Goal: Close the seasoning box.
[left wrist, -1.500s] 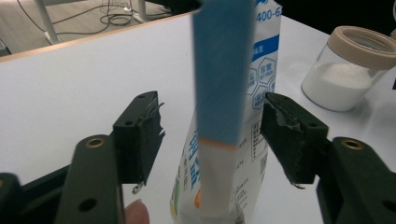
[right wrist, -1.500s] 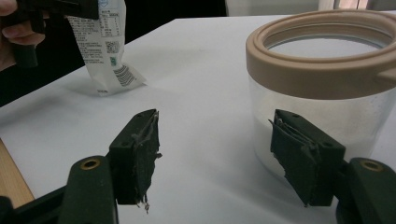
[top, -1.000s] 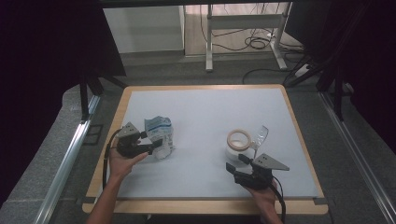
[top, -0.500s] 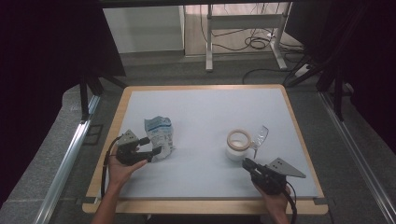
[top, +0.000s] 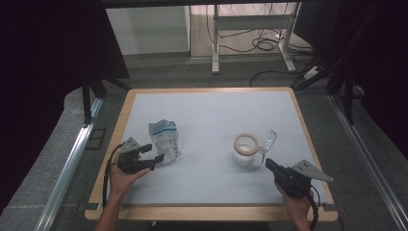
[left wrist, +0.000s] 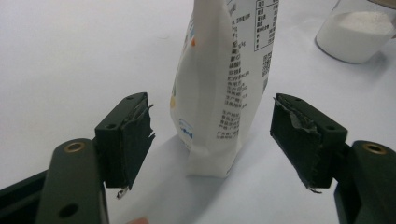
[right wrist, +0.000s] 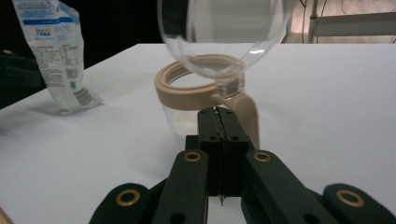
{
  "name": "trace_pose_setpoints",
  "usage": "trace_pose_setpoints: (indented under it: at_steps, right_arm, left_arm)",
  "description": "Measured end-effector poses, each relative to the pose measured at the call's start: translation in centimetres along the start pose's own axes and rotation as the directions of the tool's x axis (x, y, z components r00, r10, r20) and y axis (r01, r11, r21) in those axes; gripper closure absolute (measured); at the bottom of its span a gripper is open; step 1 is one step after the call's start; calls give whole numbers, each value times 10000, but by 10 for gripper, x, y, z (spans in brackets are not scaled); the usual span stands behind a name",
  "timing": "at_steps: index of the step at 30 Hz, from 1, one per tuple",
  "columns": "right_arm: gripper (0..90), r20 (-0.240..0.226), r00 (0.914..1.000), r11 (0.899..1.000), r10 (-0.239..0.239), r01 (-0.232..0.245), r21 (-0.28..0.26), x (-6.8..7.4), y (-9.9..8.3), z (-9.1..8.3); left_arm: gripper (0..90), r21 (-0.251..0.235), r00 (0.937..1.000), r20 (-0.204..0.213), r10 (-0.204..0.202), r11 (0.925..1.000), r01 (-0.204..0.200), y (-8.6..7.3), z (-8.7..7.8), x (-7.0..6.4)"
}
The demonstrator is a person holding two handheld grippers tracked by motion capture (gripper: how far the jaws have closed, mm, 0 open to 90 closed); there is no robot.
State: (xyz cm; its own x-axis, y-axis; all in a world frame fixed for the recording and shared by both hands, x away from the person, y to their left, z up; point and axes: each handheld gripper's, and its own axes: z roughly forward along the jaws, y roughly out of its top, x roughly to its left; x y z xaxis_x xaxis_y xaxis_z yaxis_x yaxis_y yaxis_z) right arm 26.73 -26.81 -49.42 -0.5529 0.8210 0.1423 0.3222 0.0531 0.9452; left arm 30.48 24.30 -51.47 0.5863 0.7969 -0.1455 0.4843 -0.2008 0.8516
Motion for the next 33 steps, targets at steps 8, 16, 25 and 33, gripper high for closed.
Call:
trace_pose_setpoints:
  at_steps: [8,16,25,33]
  right_arm:
    - [898,138,9999,10000,79,-80,9,-8,2,4]
    - [899,308,9995,10000,26,-27,19,-12,5,7]
    - [899,532,9985,9998,148,-142,-112,-19,10,10]
    - [899,707,9975,9996,68,-49,-274,-21,18,13]
  left_arm:
    - [276,72,9999,-17,-109,9999,109,-3,-2,0]
    - [271,247,10000,19,-65,9997,64,-6,-2,0]
    - [276,285,10000,30,-86,9996,85,-7,-2,1]
    - [277,374,9999,-116,2,9993,2,-9,-2,2]
